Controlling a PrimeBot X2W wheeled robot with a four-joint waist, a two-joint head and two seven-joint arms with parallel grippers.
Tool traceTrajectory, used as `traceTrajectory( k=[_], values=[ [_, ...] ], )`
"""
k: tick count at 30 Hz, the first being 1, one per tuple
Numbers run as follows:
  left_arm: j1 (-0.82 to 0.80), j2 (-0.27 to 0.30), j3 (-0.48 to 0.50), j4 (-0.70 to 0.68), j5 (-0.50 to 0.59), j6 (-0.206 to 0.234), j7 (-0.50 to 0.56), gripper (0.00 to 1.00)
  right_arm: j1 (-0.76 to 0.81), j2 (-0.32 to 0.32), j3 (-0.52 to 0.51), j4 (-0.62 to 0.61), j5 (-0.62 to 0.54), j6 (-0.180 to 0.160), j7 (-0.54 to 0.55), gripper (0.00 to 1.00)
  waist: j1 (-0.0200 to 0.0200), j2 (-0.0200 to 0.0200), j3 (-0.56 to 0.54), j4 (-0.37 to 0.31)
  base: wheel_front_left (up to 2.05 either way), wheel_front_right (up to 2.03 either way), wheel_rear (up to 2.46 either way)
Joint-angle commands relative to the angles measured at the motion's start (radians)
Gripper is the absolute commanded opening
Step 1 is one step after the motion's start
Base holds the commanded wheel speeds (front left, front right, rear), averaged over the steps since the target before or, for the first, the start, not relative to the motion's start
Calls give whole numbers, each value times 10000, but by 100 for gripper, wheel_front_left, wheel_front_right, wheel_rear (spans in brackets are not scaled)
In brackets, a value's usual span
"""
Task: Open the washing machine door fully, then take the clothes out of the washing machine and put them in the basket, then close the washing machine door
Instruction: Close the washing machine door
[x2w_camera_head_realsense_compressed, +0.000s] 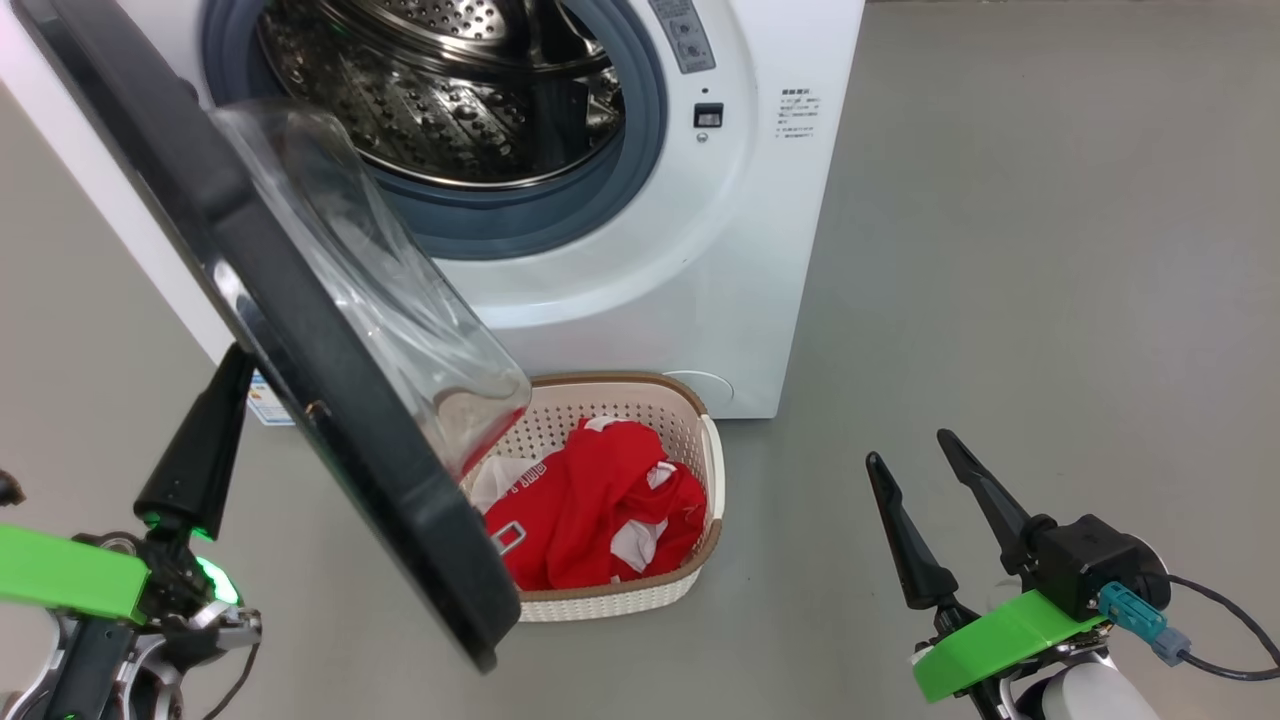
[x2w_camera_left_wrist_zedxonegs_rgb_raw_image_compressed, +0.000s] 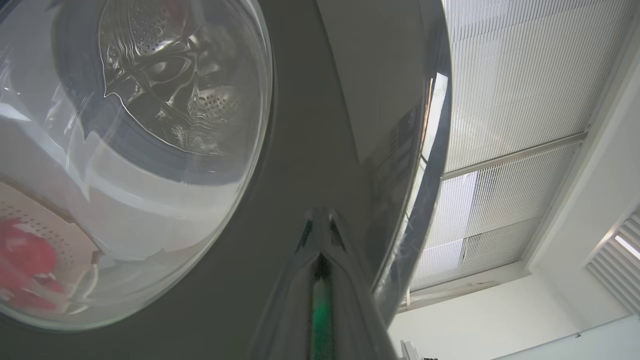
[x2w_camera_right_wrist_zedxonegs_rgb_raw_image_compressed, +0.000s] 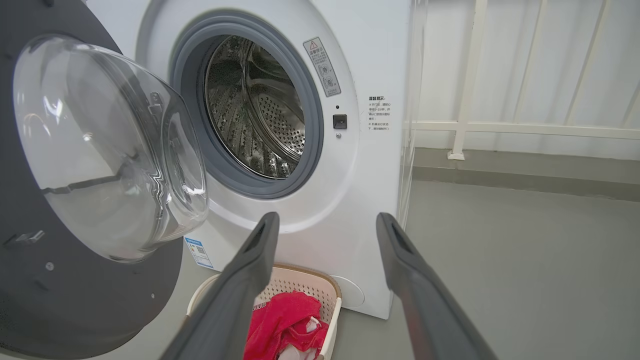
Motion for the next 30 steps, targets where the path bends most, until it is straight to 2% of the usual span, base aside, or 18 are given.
traceTrajectory(
  k=[1,11,30],
  values=[
    [-177,214,134,-500,-101,10,161,0,-390,-3,228,-263,84,63,-65,100,0,0,64,-74,0,0,0],
    [-452,193,-179,-742,16,94,126,0,-559,-1,244,-293,111,63,-65,100,0,0,346,-492,0,0,0],
    [-1675,88,-618,162,74,-392,-561,0,-770,6,218,-355,76,63,-65,100,0,0,777,-1446,0,0,0]
  ],
)
